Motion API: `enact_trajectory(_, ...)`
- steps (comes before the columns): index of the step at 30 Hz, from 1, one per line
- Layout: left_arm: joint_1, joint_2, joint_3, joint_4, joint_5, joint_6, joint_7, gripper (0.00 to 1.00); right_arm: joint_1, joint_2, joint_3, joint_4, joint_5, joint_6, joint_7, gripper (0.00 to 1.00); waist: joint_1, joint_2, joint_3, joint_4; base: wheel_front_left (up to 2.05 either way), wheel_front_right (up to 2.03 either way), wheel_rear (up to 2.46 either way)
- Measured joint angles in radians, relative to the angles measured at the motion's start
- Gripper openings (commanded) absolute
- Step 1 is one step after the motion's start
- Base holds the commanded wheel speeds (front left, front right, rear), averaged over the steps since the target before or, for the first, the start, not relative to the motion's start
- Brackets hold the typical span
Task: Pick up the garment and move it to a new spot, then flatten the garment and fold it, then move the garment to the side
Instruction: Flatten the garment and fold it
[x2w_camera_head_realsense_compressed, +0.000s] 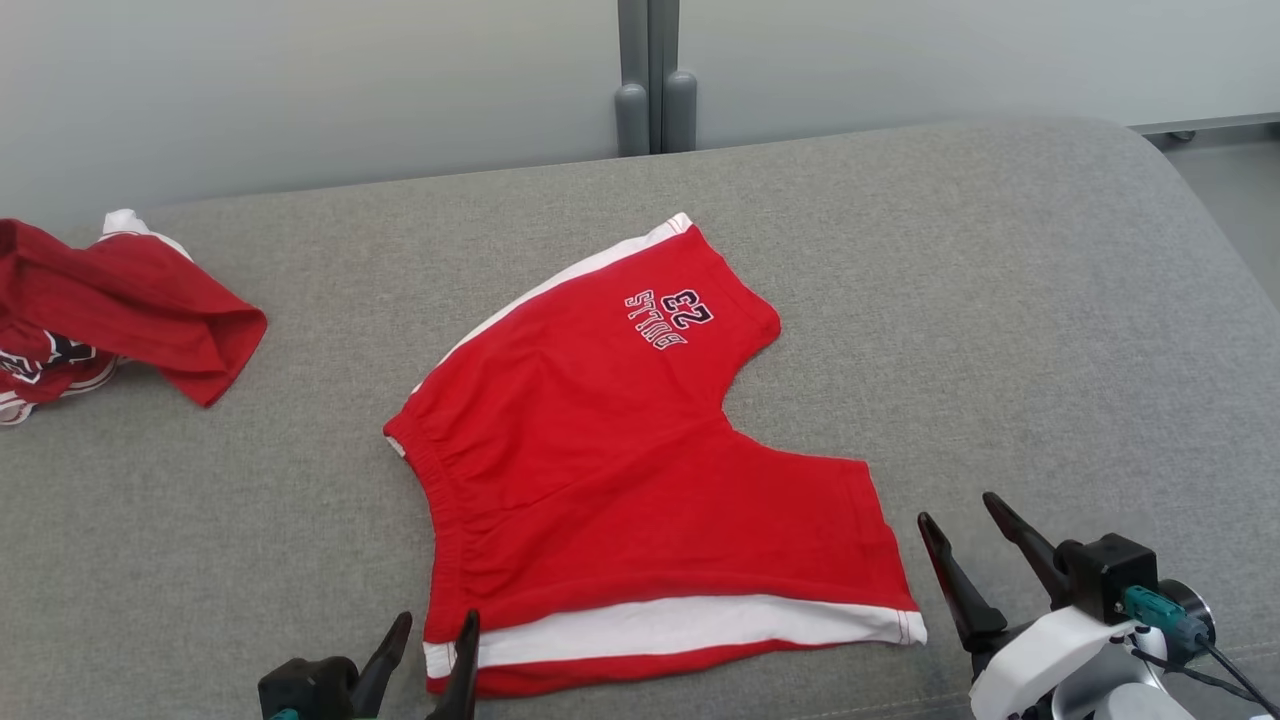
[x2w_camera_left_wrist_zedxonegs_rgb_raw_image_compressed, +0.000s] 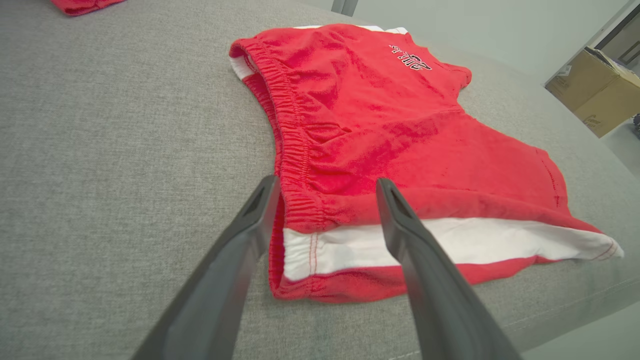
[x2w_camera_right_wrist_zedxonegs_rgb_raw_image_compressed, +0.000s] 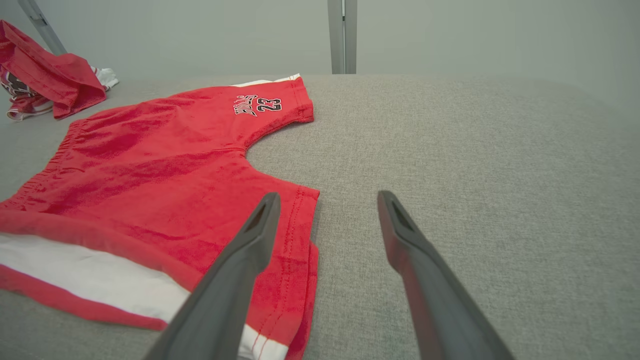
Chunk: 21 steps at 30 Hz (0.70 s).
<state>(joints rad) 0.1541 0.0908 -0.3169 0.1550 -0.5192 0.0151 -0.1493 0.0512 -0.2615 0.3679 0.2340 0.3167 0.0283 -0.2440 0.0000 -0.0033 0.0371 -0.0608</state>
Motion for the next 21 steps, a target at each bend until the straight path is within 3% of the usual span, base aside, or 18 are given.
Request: enact_trajectory(21,0.001,0.043,-0.015,0.053,-0.006,-0.032,0.105,1.00,0.023,0.002,0.093,0.115,0.001,0.069,0.016,1.00,0.0000,0.0000,0.035,-0.007,0.00,0.00,0.00)
